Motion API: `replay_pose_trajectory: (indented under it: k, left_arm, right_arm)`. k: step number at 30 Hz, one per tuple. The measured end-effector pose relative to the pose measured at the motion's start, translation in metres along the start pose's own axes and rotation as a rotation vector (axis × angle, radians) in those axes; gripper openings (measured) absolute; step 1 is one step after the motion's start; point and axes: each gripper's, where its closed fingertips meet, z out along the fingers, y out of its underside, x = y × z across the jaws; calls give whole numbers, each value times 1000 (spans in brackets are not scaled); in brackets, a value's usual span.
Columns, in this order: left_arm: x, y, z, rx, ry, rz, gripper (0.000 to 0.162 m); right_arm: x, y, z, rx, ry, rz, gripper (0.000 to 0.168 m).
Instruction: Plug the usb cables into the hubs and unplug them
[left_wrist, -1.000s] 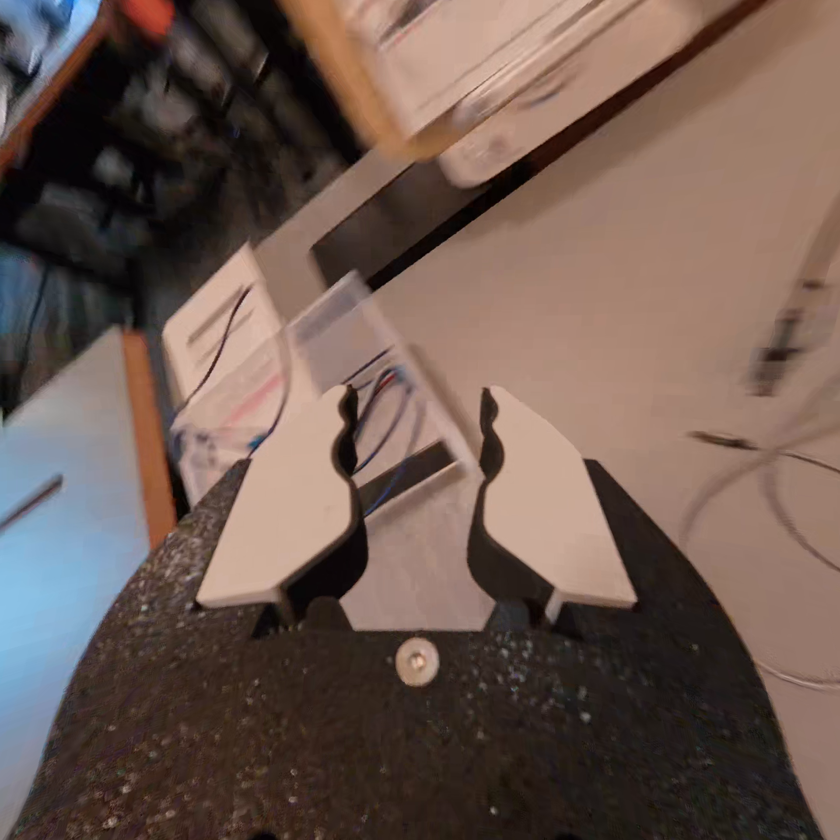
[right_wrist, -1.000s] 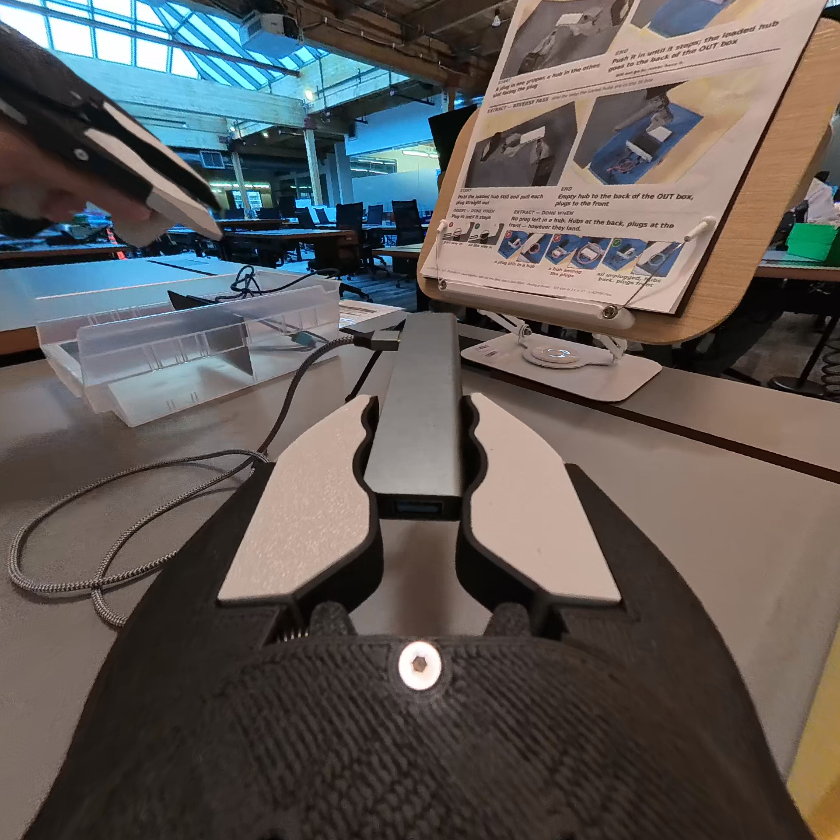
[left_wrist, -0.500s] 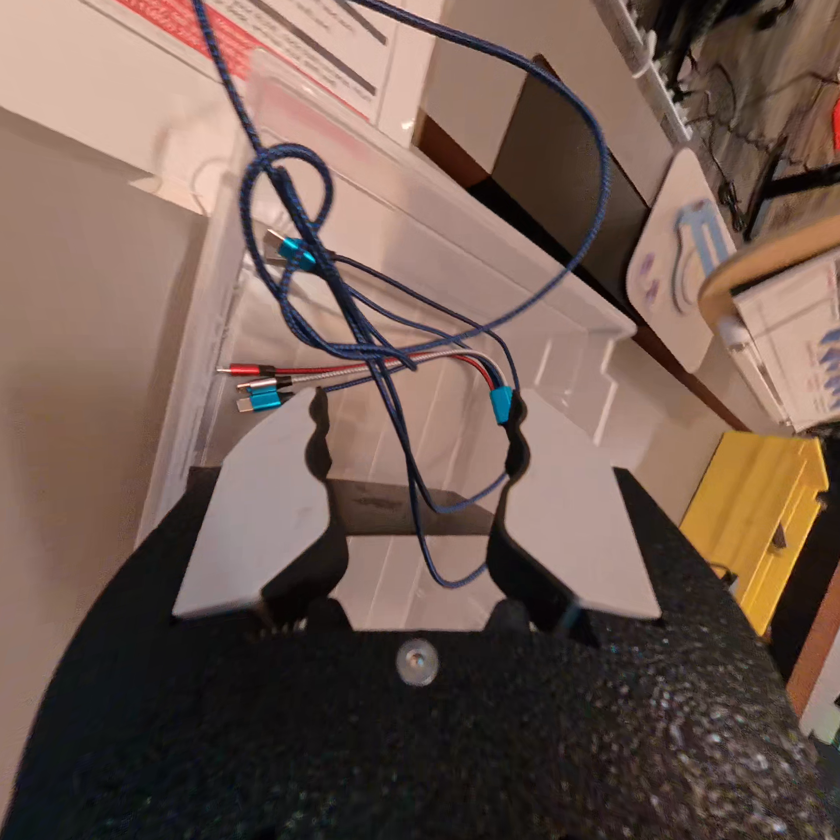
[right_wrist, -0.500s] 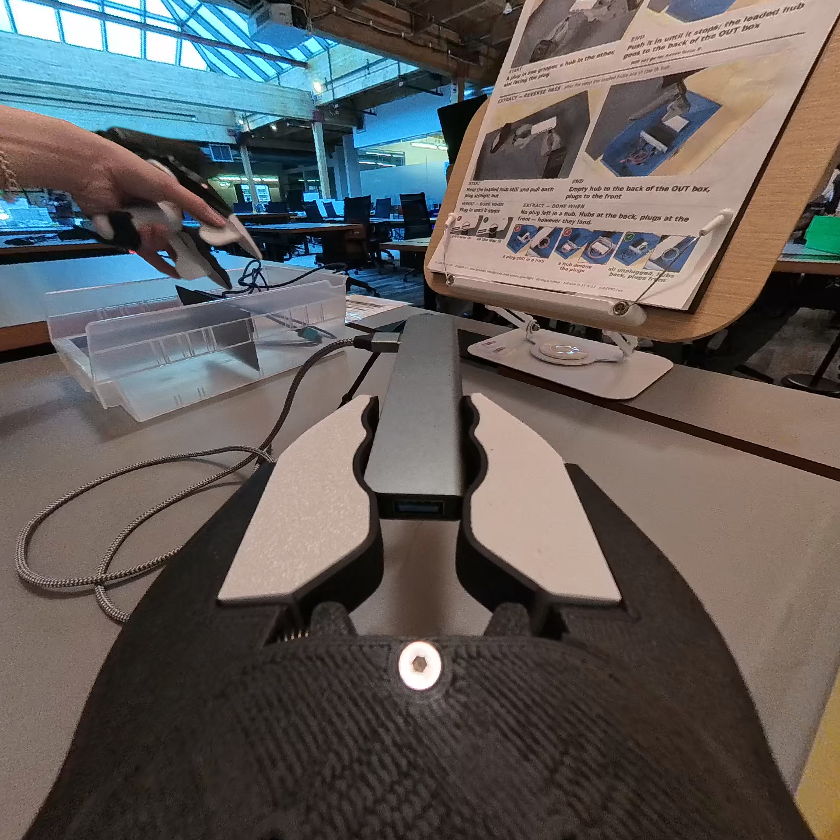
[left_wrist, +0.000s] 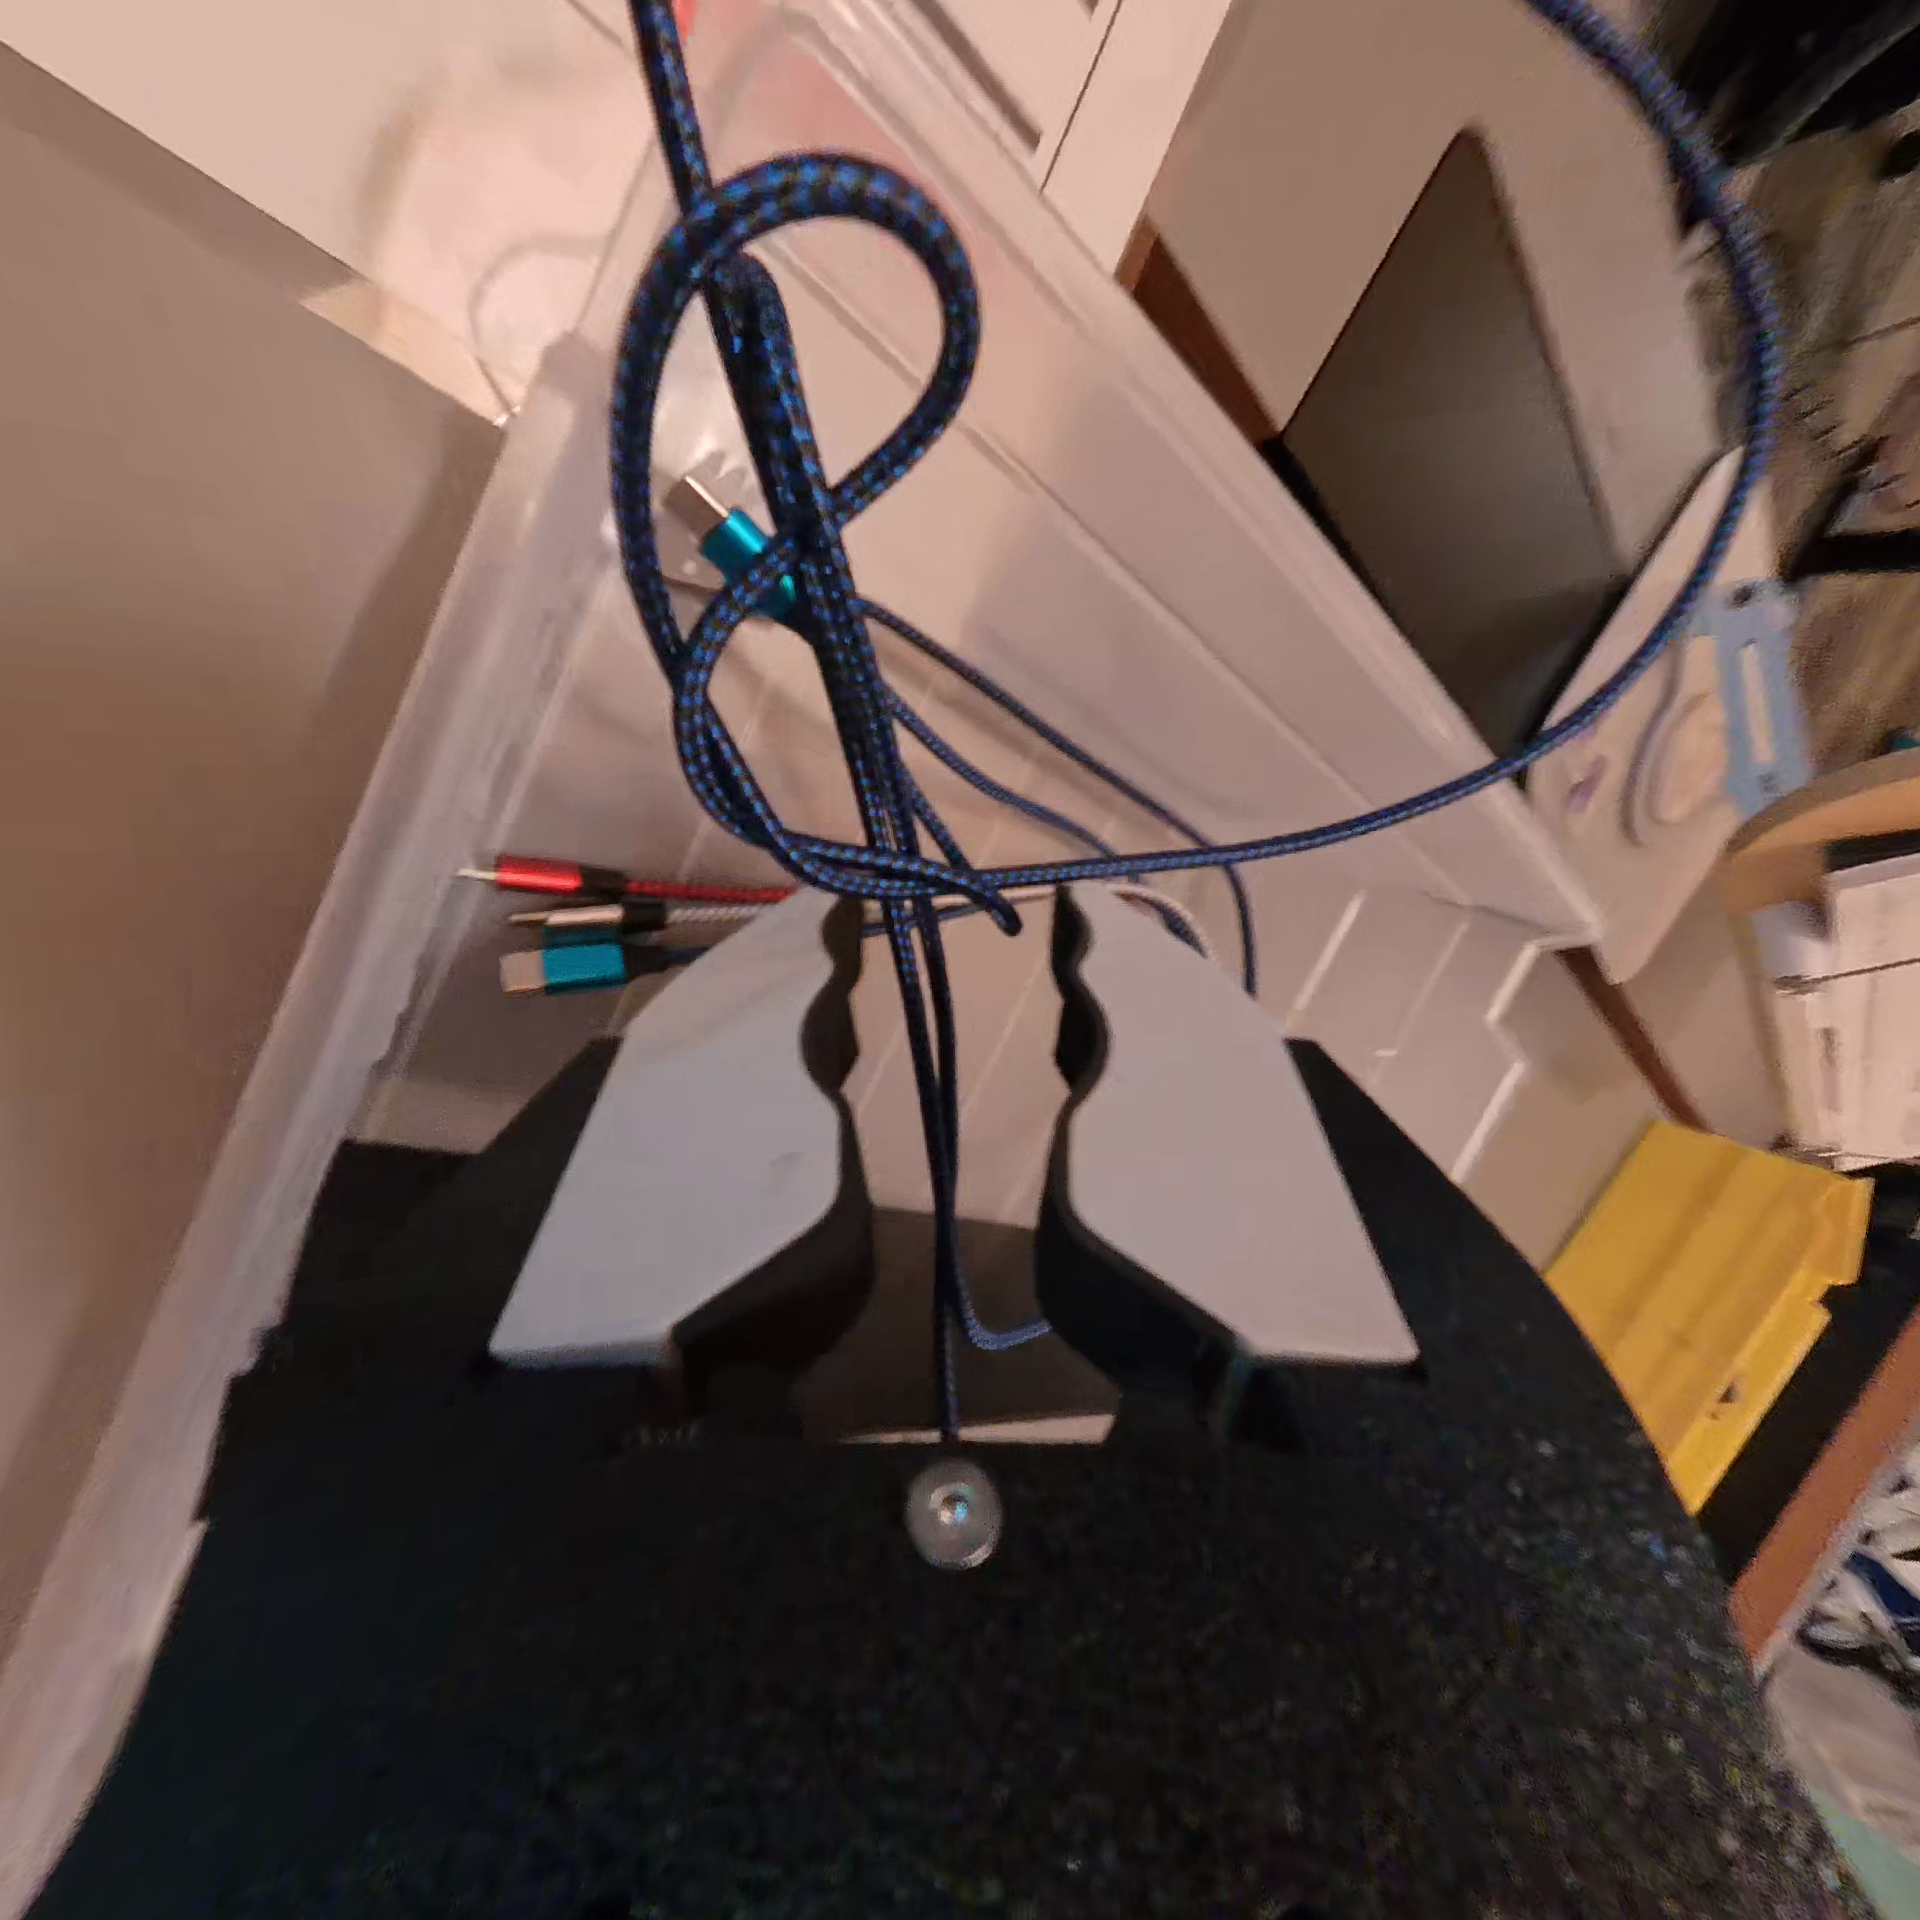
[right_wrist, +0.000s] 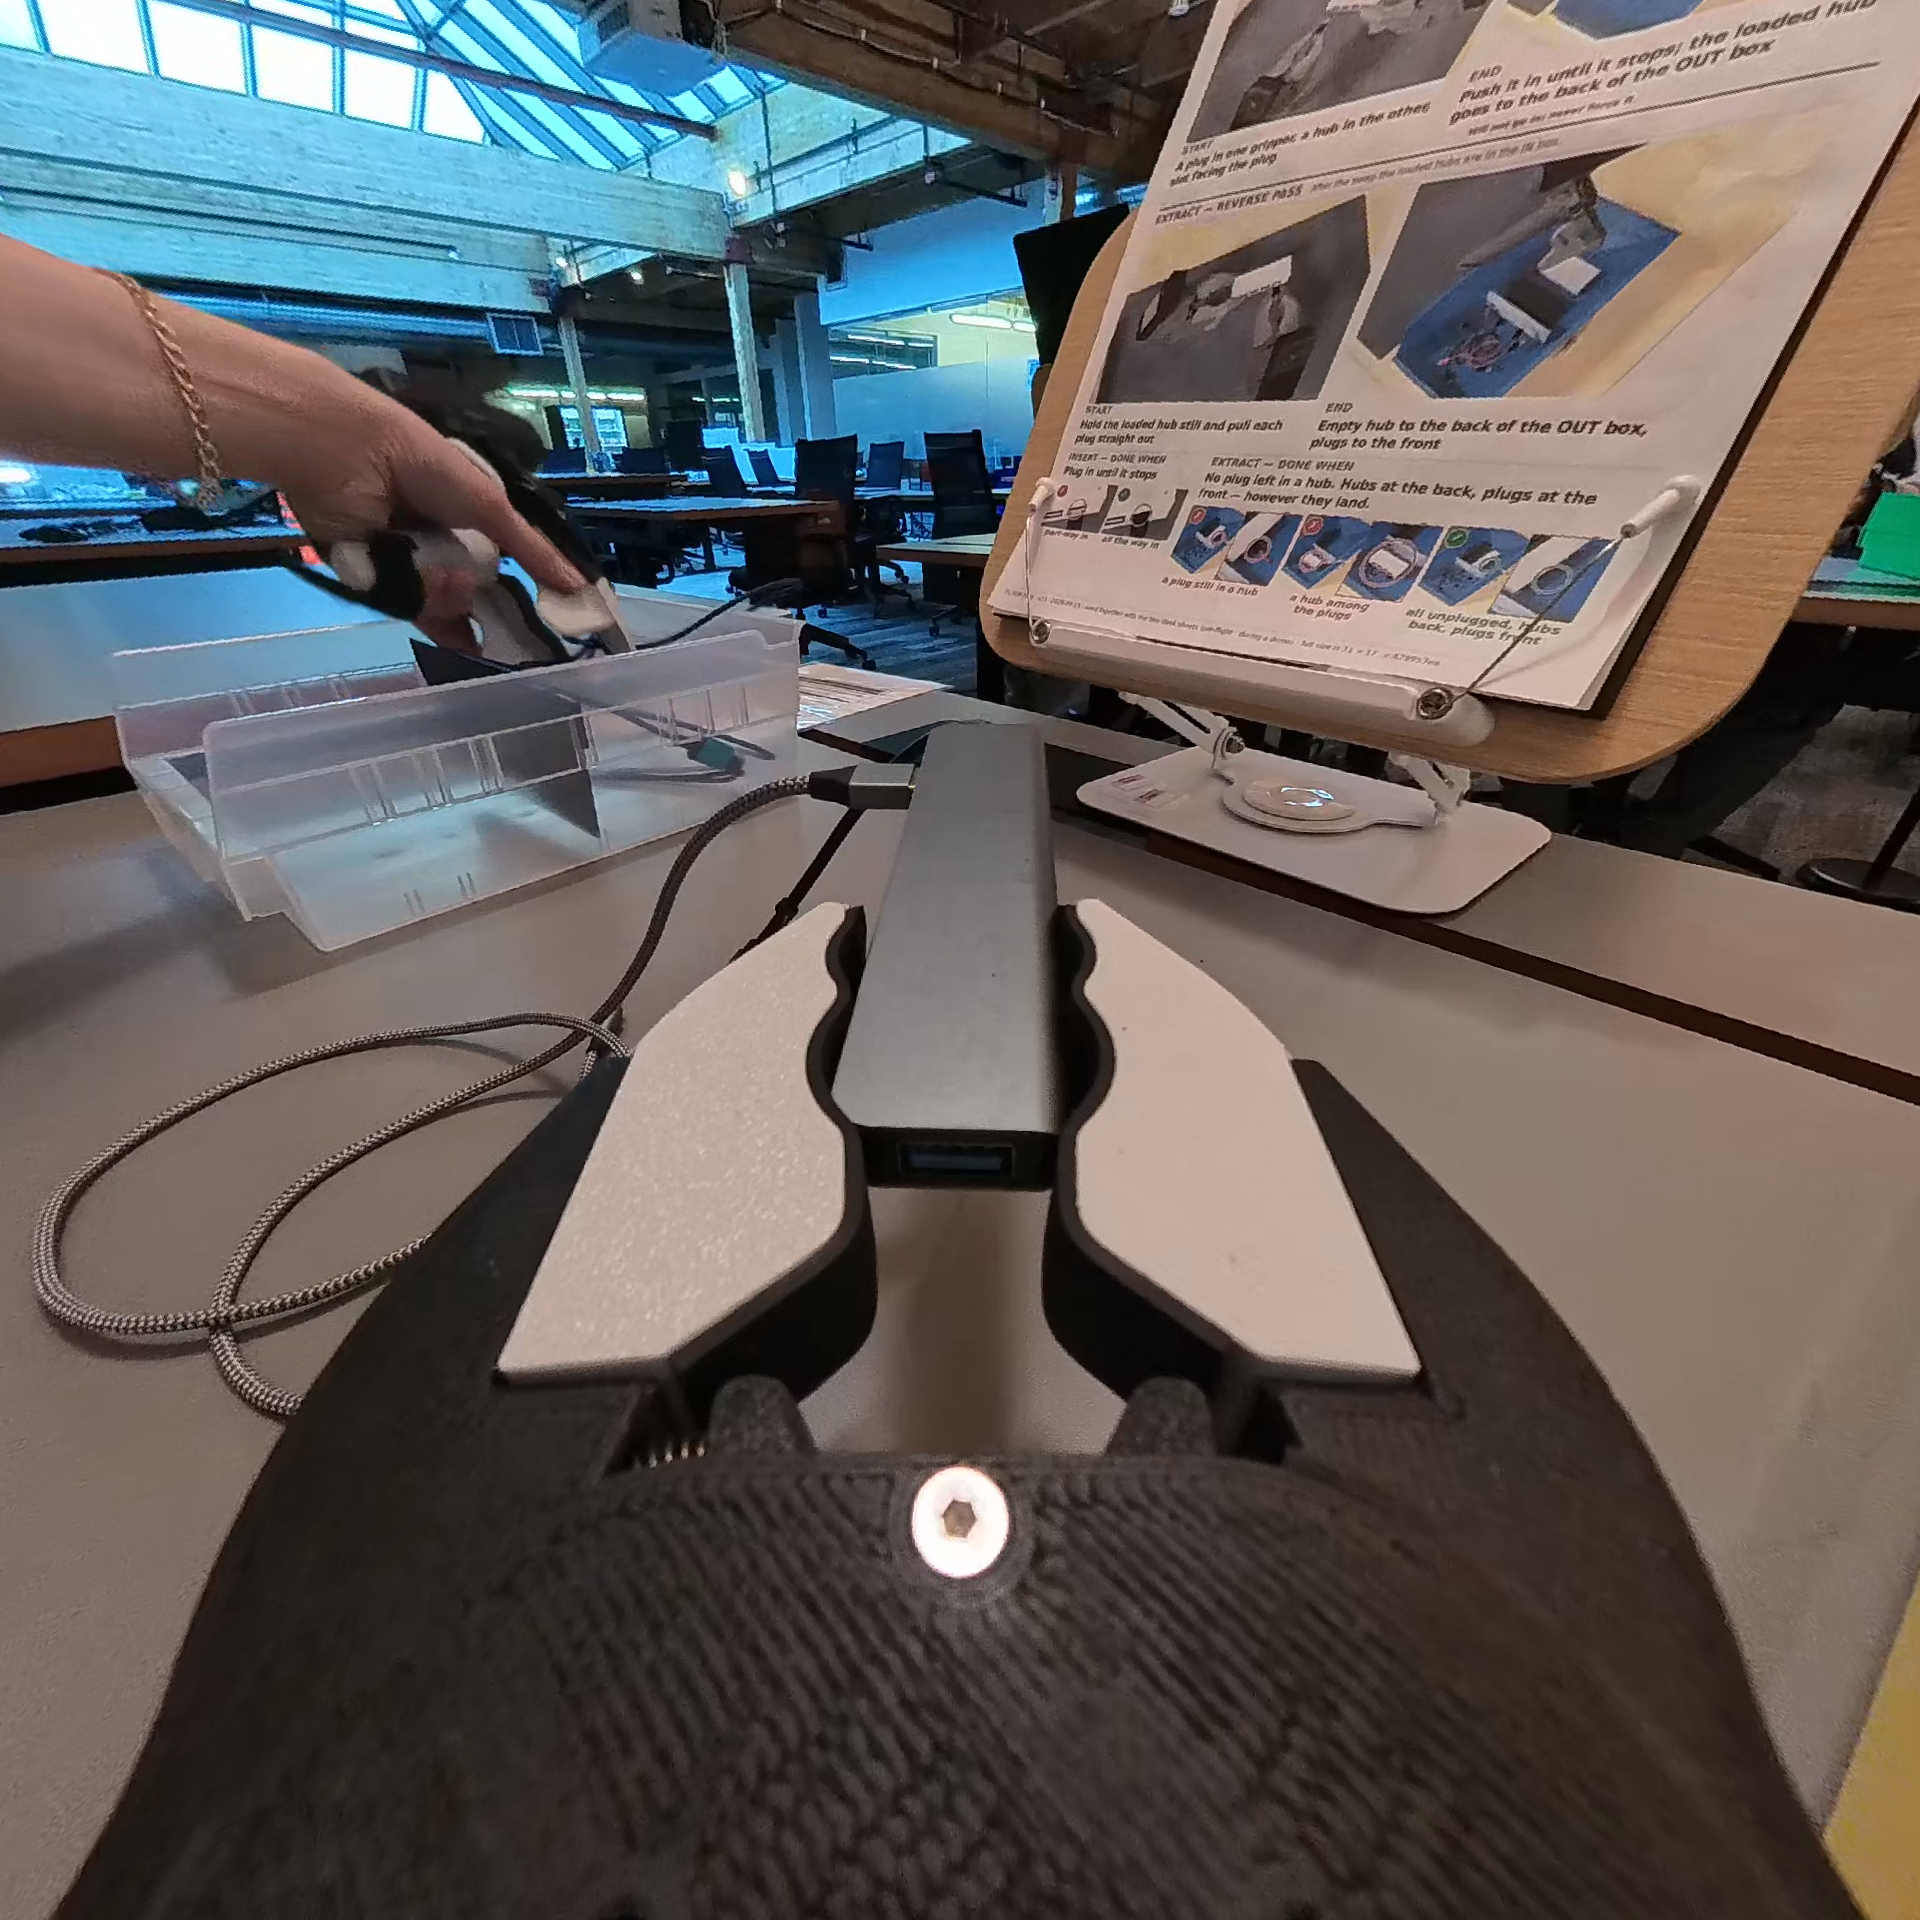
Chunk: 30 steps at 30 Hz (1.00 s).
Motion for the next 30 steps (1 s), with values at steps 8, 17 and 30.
replay_pose_trajectory:
  k: [8, 17, 30]
  left_arm:
    - [10, -16, -18, 170, 67, 285, 4]
    - [96, -21, -160, 493, 342, 702, 3]
    - [241, 126, -346, 458, 838, 822, 3]
  right_arm:
    - [-1, 0, 0, -1, -2, -3, 35]
    - [2, -1, -1, 10, 2, 15, 35]
    - [10, -5, -5, 48, 21, 69, 35]
